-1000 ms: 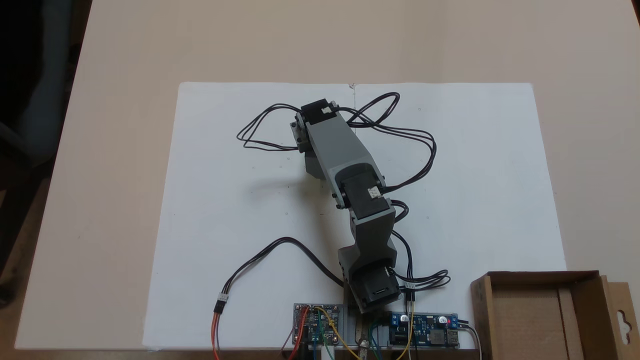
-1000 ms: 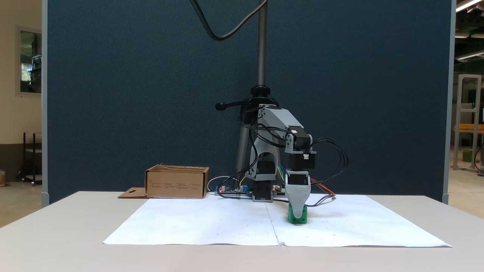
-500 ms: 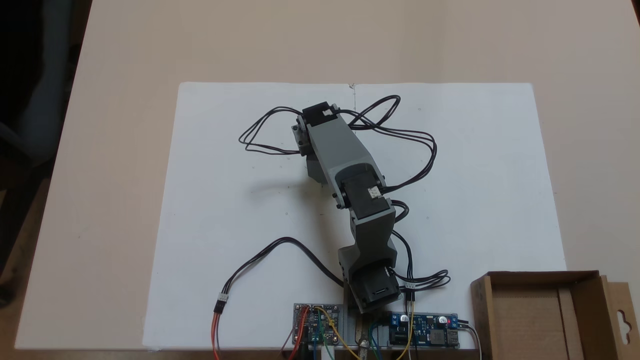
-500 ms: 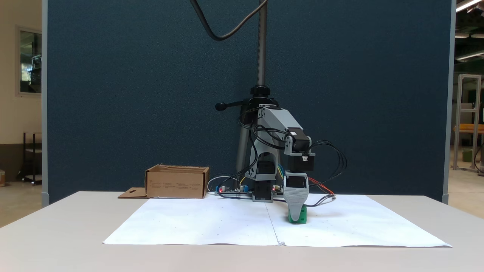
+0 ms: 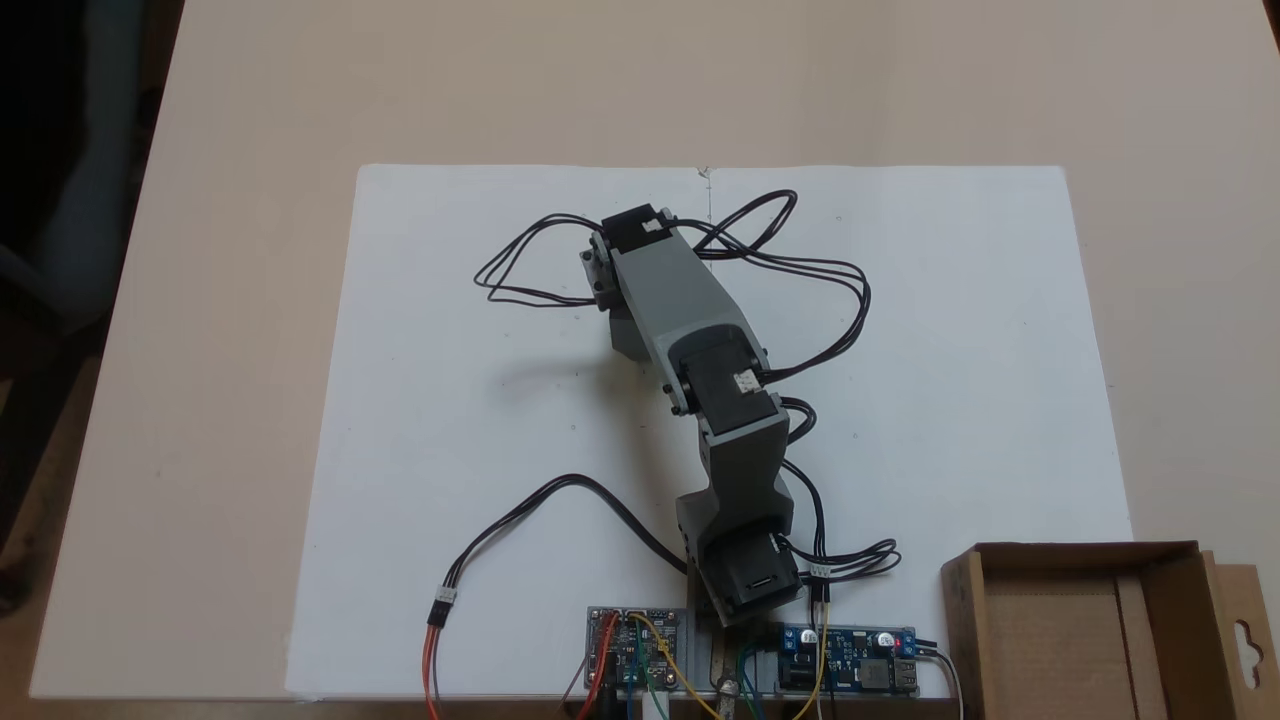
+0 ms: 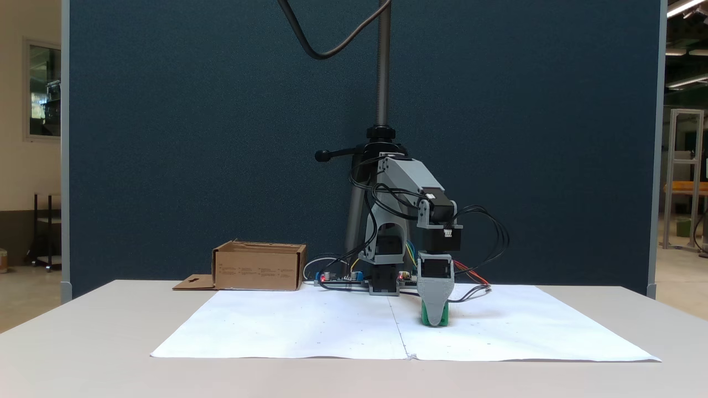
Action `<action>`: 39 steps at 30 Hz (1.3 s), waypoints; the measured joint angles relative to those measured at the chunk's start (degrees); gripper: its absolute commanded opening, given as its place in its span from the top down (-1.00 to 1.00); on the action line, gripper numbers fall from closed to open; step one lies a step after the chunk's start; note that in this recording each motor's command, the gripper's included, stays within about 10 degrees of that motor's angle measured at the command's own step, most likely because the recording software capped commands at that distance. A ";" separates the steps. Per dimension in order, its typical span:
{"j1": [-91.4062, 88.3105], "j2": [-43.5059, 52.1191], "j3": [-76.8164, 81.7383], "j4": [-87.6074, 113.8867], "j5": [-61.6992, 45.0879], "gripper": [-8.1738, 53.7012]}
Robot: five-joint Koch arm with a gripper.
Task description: Grasp a green dice and put it in the bin.
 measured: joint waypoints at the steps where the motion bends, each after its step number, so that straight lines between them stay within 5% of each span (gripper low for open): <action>1: 0.00 0.00 0.09 -0.09 0.00 0.09; 4: -0.70 0.09 0.53 -0.44 0.00 0.37; 14: -0.18 0.18 0.44 -0.70 0.00 0.37; 27: 1.58 -0.26 -50.27 40.34 0.00 0.37; 39: 20.13 2.46 -51.86 41.31 -3.25 0.37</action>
